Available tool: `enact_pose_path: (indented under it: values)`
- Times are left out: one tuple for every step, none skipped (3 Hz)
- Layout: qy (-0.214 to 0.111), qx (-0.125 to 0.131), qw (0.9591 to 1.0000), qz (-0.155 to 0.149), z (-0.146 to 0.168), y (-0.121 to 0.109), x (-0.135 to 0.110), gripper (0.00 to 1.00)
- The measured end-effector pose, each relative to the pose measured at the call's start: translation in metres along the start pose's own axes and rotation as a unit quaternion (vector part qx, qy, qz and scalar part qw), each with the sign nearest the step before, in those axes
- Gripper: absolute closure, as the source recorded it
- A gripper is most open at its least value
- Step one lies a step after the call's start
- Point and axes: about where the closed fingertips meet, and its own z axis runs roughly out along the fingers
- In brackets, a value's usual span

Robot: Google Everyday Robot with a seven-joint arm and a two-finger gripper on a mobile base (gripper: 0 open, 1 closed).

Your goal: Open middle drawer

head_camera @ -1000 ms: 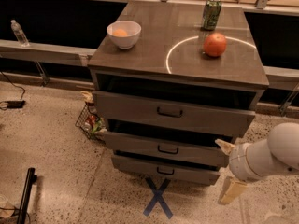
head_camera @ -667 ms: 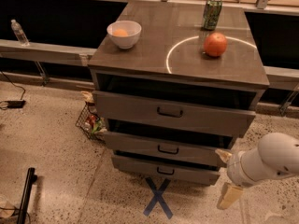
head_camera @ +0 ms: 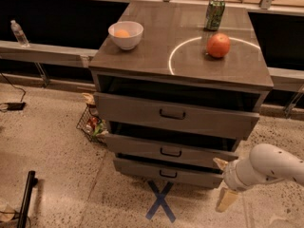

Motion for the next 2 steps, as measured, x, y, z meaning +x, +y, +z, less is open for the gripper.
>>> enact_pose_path:
  values:
    - [-0.017, 0.006, 0.9996, -0.021, 0.043, -0.034, 0.0, 0.0]
    - [-0.025, 0.013, 0.9991, -0.031, 0.068, -0.056, -0.004, 0.0]
